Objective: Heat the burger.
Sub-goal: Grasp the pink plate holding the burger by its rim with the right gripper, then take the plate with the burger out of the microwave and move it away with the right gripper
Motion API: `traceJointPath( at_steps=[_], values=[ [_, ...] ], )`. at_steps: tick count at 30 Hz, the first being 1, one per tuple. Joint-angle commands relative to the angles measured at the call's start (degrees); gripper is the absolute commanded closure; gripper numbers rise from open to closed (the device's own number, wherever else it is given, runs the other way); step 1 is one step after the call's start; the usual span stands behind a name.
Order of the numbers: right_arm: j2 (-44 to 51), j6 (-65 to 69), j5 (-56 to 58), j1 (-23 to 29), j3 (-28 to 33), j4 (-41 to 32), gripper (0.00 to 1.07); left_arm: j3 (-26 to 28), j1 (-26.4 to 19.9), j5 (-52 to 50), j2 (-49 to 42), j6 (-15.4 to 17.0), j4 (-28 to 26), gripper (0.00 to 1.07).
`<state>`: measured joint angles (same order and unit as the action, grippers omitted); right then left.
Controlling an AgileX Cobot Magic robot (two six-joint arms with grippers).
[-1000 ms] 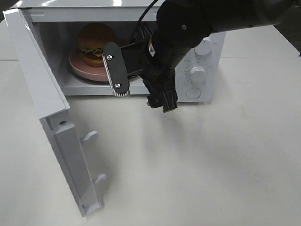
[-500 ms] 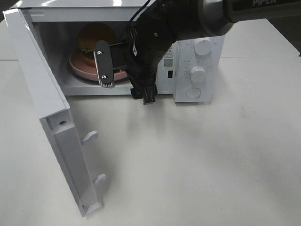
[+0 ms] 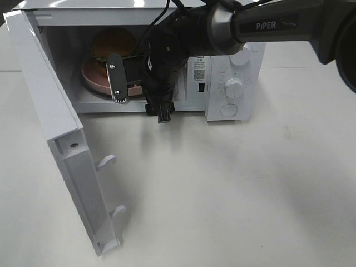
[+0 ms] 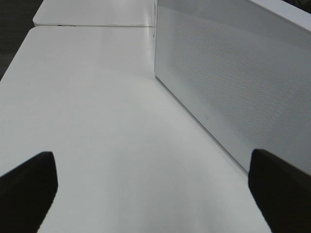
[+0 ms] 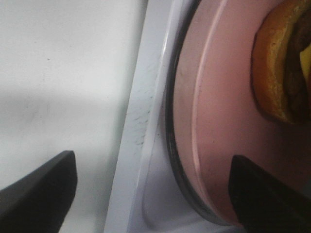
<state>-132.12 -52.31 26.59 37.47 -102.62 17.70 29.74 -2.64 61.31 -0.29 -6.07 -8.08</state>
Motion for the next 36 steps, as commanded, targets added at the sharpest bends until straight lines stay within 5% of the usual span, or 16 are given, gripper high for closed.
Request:
traceJointPath(
  at_steps=[1,17,20,22,23,25,29,36],
  values=[
    [-2.1,0.5,0.6,-0.7,-2.6,-0.4,0.25,-0.1,-0.2,-0.1,-1.0,0.2,0.1,0.06],
    [-7.2,0.5,3.2,-1.5,-9.9,-0.7,0.31,-0.1,-0.2,-0.1,-1.0,0.2,0.1,0.06],
    [-7.2,0.5,3.2,-1.5,-9.9,-0.7,0.45,-0.1,-0.2,-0.1,-1.0,0.2,0.1,0.06],
    [-7.2,0.5,3.3,-1.5,-9.9,-0.7,0.66,-0.1,-0.2,-0.1,-1.0,0.2,0.1,0.06],
    [-7.2,0.5,3.3,-1.5,-9.9,-0.7,0.66,-0.1,-0.2,-0.1,-1.0,0.2,0.1,0.06],
    [-7.2,0.5,5.0,-1.5,-9.9,-0.8,0.94,-0.1,-0.2,-0.1,-1.0,0.2,0.1,0.06],
    [-7.2,0.3,5.2,-1.3,-9.9,-1.3,1.07,-0.1,-0.2,-0.1,-1.0,0.2,0.1,0.06],
    [-7.2,-8.5,9.4,-0.7,-9.9,-5.4,1.07,-0.1,-0.2,-0.1,-1.0,0.2,0.1,0.06]
  ],
)
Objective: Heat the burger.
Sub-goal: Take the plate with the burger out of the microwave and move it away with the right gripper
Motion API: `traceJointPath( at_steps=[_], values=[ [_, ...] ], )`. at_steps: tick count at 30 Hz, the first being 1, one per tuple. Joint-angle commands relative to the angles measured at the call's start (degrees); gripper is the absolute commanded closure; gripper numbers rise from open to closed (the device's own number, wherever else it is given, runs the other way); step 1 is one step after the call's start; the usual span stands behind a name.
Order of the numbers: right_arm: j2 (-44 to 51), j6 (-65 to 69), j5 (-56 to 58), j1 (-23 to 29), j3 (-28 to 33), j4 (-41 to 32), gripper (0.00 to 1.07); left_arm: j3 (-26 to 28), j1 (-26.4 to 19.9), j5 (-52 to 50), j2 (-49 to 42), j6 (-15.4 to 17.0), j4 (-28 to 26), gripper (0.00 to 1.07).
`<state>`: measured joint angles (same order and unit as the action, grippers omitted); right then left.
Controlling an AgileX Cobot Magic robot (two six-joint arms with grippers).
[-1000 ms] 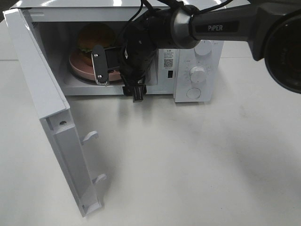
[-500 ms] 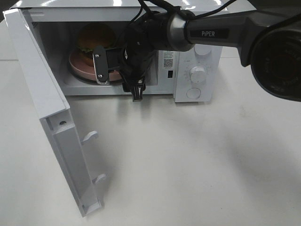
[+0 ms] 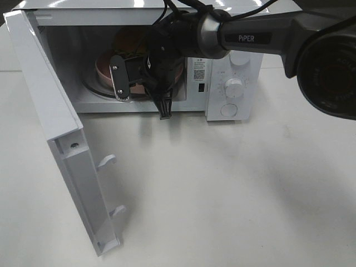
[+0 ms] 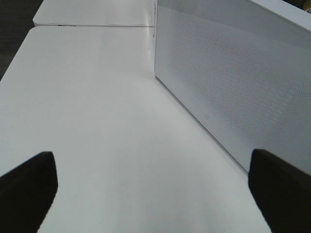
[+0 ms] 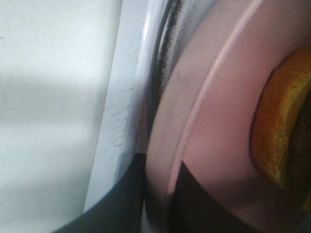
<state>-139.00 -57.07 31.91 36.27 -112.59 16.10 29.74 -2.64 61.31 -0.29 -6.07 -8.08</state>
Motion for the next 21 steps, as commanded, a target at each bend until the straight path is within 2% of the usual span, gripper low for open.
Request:
traceJointPath(
  at_steps=[1,7,11,15,21],
  values=[
    [0.2,-6.6,5.2,0.6,0.1,-5.3,1.07,-0.1,-0.2,-0.1,-1.0,0.2,0.1,0.06],
    [1.0,-9.3,6.9,1.0,0.2,-6.4,1.07,-0.1,-0.2,-0.1,-1.0,0.2,0.1,0.06],
    [3.1,-10.4,6.4,1.3,2.3,-5.3,1.07,-0.1,-0.2,-0.1,-1.0,0.2,0.1,0.06],
    [5.9,-10.9,4.2,1.3,6.8,-3.5,1.07,-0.1,-0.2,-0.1,-1.0,0.2,0.1,0.06],
    [11.6,-10.8,-6.9,1.3,16.6,-3.2,1.07,-0.1,-0.2,-0.1,-1.0,0.2,0.1,0.06]
  ],
)
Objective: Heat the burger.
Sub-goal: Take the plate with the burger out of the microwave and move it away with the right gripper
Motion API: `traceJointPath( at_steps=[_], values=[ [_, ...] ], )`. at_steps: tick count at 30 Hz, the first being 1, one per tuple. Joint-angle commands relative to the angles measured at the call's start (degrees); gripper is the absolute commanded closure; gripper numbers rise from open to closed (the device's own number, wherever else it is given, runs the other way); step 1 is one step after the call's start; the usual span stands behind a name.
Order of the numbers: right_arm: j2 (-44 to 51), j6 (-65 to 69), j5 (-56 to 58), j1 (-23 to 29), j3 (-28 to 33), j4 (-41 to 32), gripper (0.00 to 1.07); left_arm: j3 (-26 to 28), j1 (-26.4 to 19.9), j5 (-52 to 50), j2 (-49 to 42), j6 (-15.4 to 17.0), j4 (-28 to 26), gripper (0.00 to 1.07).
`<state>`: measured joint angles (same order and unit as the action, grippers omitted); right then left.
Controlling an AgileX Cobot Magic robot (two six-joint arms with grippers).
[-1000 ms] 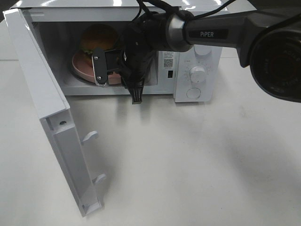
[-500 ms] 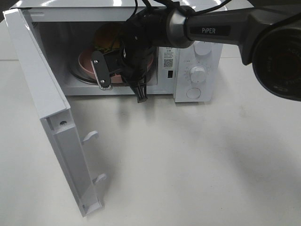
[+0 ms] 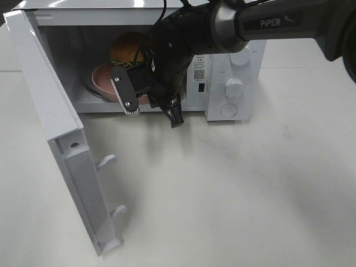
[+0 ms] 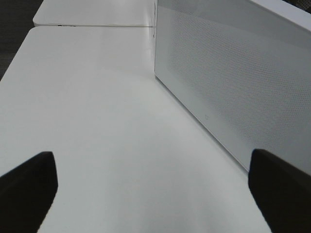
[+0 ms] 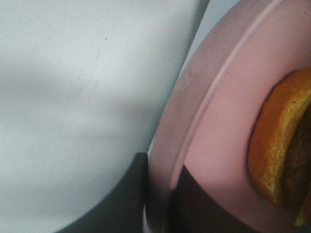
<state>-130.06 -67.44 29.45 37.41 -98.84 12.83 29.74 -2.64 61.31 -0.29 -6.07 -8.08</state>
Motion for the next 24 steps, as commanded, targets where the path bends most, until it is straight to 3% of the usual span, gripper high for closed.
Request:
traceJointPath(
  at_steps=[1,24],
  values=[
    [3.4,-0.4,-5.6,0.1,4.2,0.1,1.07,-0.1,-0.2,-0.1,-1.0,0.2,0.1,0.06],
    [17.2,0.1,-21.5,2.1,27.8,4.7,1.07,-0.1,-0.2,-0.1,-1.0,0.2,0.1,0.06]
  ],
)
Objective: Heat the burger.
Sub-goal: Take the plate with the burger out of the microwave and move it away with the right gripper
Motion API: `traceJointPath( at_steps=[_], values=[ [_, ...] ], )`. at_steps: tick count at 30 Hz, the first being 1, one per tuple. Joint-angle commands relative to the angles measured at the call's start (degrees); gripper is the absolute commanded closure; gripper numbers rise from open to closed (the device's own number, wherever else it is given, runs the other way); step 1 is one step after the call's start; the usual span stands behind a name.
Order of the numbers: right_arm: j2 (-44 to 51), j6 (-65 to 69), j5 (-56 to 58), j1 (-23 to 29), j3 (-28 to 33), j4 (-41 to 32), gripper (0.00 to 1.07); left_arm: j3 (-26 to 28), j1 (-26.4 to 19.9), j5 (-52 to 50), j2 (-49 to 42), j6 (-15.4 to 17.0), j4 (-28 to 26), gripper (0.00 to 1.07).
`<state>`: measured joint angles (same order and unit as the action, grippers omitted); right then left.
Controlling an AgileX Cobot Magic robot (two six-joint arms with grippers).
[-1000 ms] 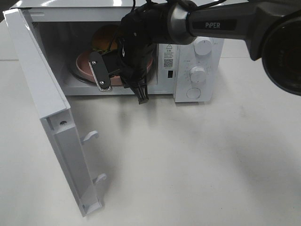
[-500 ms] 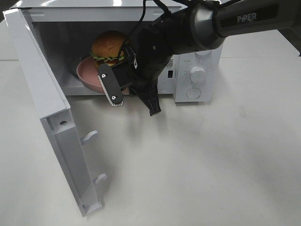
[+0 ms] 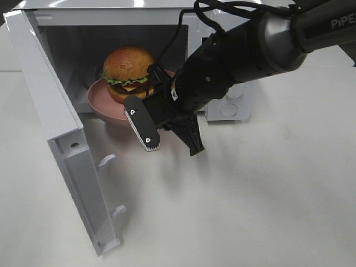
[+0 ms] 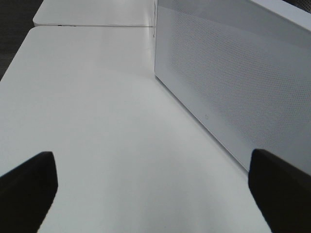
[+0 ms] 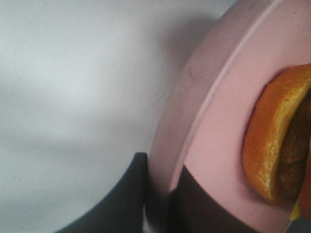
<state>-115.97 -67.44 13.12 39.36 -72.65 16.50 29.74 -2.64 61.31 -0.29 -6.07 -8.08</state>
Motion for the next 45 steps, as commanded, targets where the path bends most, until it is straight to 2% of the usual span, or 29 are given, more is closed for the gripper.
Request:
traceJointPath(
  at_steps=[1,18,25,27,30,32,38,40,45],
  values=[
    [4.0,0.1,-5.7,0.1,2.5,1.0,1.07,-0.1,-0.2,-0.1,-1.0,0.2,0.1,0.06],
    [17.3,0.0,-9.3,0.1,18.8,2.6,1.07,-0.1,-0.2,-0.1,-1.0,0.2,0.1,0.06],
    [21.9,0.0,-9.3,0.1,23.4,2.6,1.07,-0.1,-0.2,-0.1,-1.0,0.2,0.1,0.06],
    [25.7,0.0,-8.9,0.1,26.6,2.6,1.07,-0.1,-0.2,-0.1,-1.0,0.2,0.1,0.06],
    [26.5,0.0,-8.8,0.1,27.2,2.6,1.07,-0.1,-0.2,-0.1,-1.0,0.2,0.1,0.06],
    [30.8,0.0,-8.7,0.1,30.9,2.6,1.07,-0.1,-0.2,-0.1,-1.0,0.2,0.1,0.06],
    [35.5,0.0,-8.5,0.1,34.1,2.6,1.07,-0.1,-0.2,-0.1,-1.0,0.2,0.1,0.06],
    [39.7,0.0,-6.7,0.1,37.0,2.6,1.07,-0.1,-0.2,-0.1,-1.0,0.2,0.1,0.06],
    [45.1,0.3,-3.5,0.1,39.6,2.6,1.07,-0.1,-0.2,-0.1,-1.0,0.2,0.1,0.06]
  ],
)
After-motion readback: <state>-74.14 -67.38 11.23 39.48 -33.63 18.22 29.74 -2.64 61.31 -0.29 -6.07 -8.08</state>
